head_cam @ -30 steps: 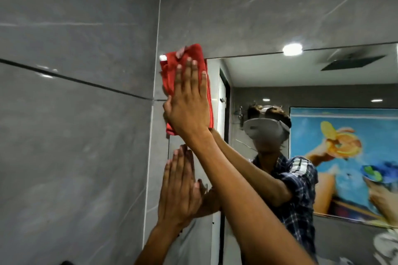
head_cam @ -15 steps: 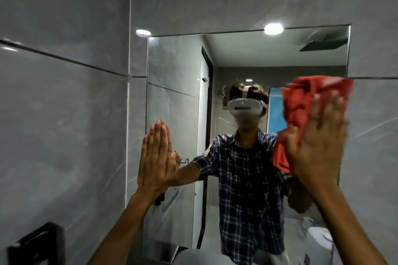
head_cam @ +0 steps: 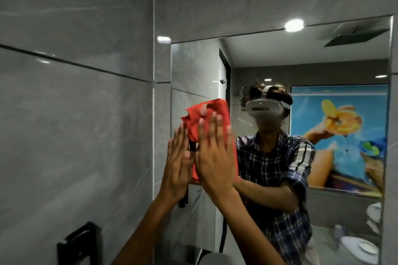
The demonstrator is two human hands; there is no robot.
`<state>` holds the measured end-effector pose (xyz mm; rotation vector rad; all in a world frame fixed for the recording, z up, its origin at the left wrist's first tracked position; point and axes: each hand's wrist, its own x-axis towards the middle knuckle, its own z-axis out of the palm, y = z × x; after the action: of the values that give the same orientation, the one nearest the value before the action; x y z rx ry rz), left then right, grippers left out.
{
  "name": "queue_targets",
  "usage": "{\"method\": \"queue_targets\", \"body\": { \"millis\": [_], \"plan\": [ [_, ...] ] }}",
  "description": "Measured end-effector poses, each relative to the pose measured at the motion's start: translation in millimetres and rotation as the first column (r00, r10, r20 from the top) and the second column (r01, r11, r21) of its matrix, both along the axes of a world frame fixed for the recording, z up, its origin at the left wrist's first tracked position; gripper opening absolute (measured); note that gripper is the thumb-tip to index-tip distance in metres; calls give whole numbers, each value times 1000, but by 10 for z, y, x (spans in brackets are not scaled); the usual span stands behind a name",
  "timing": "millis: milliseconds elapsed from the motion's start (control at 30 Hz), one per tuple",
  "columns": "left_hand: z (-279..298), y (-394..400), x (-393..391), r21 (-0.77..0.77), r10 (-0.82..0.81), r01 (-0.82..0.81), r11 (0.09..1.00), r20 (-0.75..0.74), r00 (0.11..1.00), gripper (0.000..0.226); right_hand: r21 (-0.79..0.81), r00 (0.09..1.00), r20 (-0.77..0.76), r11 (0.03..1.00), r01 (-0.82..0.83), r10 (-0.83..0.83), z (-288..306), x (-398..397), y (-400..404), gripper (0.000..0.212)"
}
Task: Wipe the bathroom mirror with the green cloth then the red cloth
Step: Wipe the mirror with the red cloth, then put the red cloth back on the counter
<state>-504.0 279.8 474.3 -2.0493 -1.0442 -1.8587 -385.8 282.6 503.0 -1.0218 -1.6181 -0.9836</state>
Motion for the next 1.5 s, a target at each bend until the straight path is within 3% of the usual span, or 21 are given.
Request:
{"method": "queue_targets", "body": {
  "millis": [100, 233, 400, 500, 600, 667, 733, 800, 833, 933, 1033, 1133, 1233, 1333, 1467, 1500],
  "plan": [
    [94, -318, 67, -113, -245, 298, 948, 338, 909, 41, -118, 982, 110, 983, -139, 152, 60, -73, -112, 64],
    [76, -798, 427, -67, -328, 505, 861, 685, 651, 34, -321, 858, -27, 809, -493, 513, -32, 237, -476, 65],
    [-522, -1415, 1060, -71, -326, 694, 717, 846, 423, 50, -348, 800, -158, 725, -594, 579, -679, 843, -1076, 57],
    [-1043, -1809, 1542, -161, -235, 768, 620, 896, 377, 53, -444, 767, -250, 633, -634, 591, -1194, 1431, -1524, 53],
    [-1666, -2158, 2103, -250, -67, 811, 528, 941, 333, 48, -474, 702, -537, 521, -710, 468, -1831, 2128, -1953, 49],
    [-2076, -2348, 2511, -285, 17, 844, 455, 950, 312, 54, -491, 627, -734, 435, -755, 261, -2273, 2645, -2187, 53],
    [-2504, -2504, 2940, -302, 115, 878, 370, 953, 279, 56, -501, 519, -854, 288, -816, -16, -2718, 3250, -2402, 54],
    [-2974, -2642, 3363, -327, 200, 907, 265, 939, 280, 47, -464, 433, -866, 81, -882, -250, -3206, 3850, -2602, 41],
    [-3222, -2682, 3554, -350, 236, 912, 214, 924, 300, 42, -424, 392, -860, 29, -905, -327, -3457, 4109, -2681, 32],
    [-4084, -2787, 4196, -463, 351, 885, 42, 836, 421, 32, -424, 321, -762, 59, -904, -563, -4236, 4818, -2982, 29],
    [-4835, -2811, 4687, -523, 412, 839, -150, 738, 534, 28, -494, 344, -622, 12, -869, -703, -4987, 5271, -3126, 40],
    [-5441, -2664, 5031, -548, 416, 789, -279, 672, 613, 35, -584, 381, -509, -15, -811, -772, -5618, 5564, -2998, 53],
    [-5908, -2450, 5334, -601, 387, 727, -330, 616, 686, 34, -653, 392, -492, 31, -757, -778, -6114, 5742, -2809, 64],
    [-6247, -2254, 5577, -663, 338, 681, -310, 593, 731, 30, -713, 392, -467, 75, -697, -793, -6436, 5825, -2637, 64],
    [-6363, -2204, 5665, -743, 215, 602, -294, 562, 799, 44, -793, 455, -453, 114, -598, -767, -6582, 5810, -2685, 29],
    [-6332, -2239, 5664, -799, 139, 538, -268, 521, 842, 50, -843, 517, -416, 103, -528, -748, -6548, 5782, -2754, 22]
  ]
}}
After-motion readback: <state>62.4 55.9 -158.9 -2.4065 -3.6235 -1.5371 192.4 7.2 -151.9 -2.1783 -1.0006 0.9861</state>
